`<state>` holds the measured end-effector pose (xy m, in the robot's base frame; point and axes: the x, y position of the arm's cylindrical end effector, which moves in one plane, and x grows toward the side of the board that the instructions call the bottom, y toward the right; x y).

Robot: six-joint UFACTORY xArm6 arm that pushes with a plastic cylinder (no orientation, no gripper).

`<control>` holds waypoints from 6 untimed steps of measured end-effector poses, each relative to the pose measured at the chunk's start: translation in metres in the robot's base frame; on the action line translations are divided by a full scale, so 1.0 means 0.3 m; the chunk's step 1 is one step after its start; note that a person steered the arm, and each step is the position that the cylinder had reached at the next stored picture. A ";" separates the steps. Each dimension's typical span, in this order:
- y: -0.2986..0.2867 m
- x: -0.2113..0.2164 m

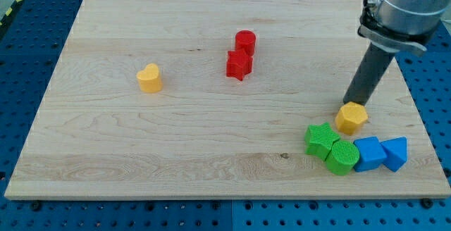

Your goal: Point your arm to the heart

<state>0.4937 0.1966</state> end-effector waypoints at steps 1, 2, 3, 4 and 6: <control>0.000 0.061; -0.067 0.024; -0.291 0.024; -0.603 0.024; -1.246 -0.036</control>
